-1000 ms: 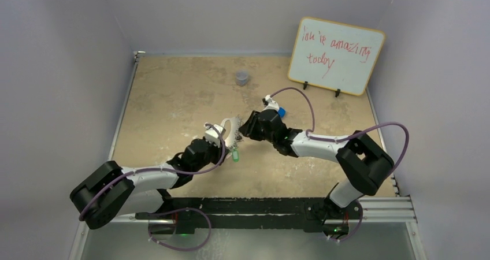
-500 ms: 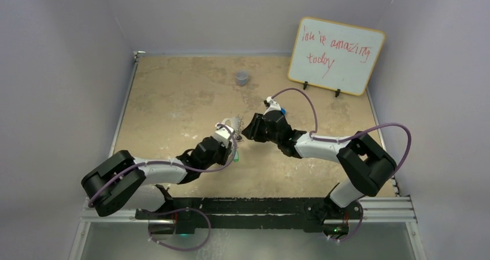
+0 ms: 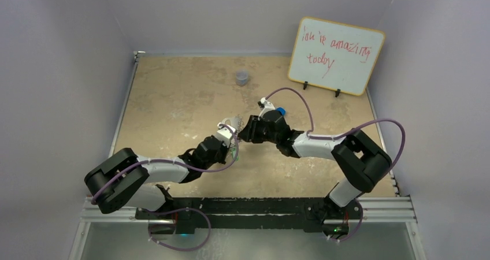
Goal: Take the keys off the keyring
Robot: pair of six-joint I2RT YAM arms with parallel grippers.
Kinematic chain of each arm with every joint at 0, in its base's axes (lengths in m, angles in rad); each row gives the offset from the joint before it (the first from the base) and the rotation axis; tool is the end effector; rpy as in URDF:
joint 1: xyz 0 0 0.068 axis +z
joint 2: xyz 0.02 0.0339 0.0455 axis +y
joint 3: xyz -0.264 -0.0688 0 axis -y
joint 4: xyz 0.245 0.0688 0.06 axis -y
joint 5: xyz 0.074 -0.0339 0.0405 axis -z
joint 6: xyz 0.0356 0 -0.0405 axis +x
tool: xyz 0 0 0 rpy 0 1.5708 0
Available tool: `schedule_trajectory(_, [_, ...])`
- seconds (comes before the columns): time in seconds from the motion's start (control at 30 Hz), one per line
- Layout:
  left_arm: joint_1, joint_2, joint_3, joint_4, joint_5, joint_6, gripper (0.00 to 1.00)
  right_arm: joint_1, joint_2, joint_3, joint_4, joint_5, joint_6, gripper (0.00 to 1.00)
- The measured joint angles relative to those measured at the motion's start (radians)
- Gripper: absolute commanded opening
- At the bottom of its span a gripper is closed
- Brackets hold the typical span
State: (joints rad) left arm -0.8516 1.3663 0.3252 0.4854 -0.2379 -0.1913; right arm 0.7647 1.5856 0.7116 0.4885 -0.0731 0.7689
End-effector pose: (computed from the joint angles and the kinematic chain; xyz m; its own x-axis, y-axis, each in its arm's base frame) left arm 0.1606 -0.1707 0.1336 -0.4551 0.2393 -0.8577 0.5222 0.8519 -0.0395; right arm 0.2353 0.2294 0.1869 -0.7091 0.2807 -0.6468 -0.3427 0.6646 0.6641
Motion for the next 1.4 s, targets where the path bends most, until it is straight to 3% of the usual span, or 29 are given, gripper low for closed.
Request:
schedule_trajectory(0.37, [0.000,-0.017,0.011,0.016,0.002,-0.052,0.00,0.000,0.084,0.000,0.045,-0.062,-0.011,0.38])
schedule_trajectory(0.77, [0.001,-0.009,0.056,-0.097,-0.121,-0.236,0.22,0.000,0.084,0.000,0.056,-0.072,-0.039,0.39])
schedule_trajectory(1.17, [0.066,0.001,0.070,-0.150,-0.154,-0.349,0.29,0.026,0.084,0.000,0.056,-0.073,-0.056,0.38])
schedule_trajectory(1.4, [0.066,-0.106,0.019,-0.112,-0.098,-0.338,0.30,0.053,0.122,0.026,0.047,-0.076,-0.033,0.35])
